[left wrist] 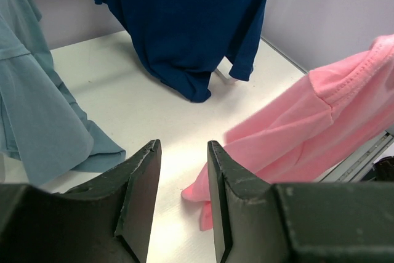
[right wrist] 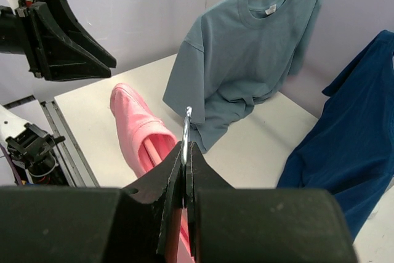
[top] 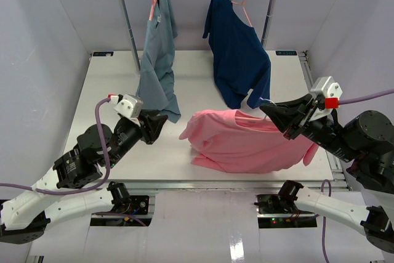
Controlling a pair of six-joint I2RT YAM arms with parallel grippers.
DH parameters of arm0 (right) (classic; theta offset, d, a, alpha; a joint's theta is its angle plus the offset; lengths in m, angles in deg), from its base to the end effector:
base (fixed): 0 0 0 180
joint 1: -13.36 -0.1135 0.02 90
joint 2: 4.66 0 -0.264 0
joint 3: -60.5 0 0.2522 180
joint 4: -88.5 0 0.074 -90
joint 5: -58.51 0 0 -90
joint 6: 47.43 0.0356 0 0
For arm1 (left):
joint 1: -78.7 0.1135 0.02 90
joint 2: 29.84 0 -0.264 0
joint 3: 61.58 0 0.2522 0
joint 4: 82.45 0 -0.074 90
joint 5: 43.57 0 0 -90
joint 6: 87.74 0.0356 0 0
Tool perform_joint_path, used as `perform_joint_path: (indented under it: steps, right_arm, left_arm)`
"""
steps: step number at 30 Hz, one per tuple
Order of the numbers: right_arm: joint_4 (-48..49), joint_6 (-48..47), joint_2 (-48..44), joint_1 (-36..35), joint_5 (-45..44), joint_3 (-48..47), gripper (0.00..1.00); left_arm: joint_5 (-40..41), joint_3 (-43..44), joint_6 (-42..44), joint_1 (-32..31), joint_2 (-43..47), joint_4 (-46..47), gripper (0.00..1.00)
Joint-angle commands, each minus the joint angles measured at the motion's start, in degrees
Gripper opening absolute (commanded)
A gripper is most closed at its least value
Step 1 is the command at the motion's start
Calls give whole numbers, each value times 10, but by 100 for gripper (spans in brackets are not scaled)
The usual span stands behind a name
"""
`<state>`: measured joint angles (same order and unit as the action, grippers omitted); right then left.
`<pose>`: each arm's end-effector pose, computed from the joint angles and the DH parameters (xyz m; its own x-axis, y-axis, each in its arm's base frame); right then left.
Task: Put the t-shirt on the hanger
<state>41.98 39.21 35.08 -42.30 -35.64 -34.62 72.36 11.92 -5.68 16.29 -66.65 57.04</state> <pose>0.0408 0.0551 0.5067 0.1326 0.0905 -0.9870 -0.7768 0.6281 -0.0468 0.0678 -0.0962 0.4153 -0.1127 -0.0525 -0.9922 0.5850 0.8037 -0.1090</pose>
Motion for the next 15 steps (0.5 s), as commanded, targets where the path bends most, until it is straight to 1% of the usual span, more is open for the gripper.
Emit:
perform_joint_path:
  steps: [1, 4, 7, 10, 12, 13, 14, 15]
  right_arm:
    - [54, 6, 8, -2, 12, -18, 8]
    - [68, 10, 12, -2, 9, -12, 8]
    - [78, 17, 17, -2, 8, -13, 8]
    - [91, 22, 19, -2, 4, -13, 8]
    - [94, 23, 25, -2, -6, -23, 8]
    - [94, 23, 28, -2, -10, -28, 8]
    - [94, 22, 32, -2, -13, -35, 8]
    - [93, 21, 36, -2, -17, -43, 8]
  left_arm:
    - [-33, 35, 8, 0, -18, -11, 48]
    - [-85, 33, 11, 0, -24, 4, 50]
    - [-143, 11, 19, 0, -35, 25, 54]
    - [-166, -8, 28, 0, -51, 45, 56]
    - [-181, -15, 35, 0, -68, 51, 54]
    - [-186, -17, 37, 0, -75, 53, 52]
    - [-186, -17, 39, 0, -80, 53, 40]
    - [-184, -16, 41, 0, -85, 54, 25]
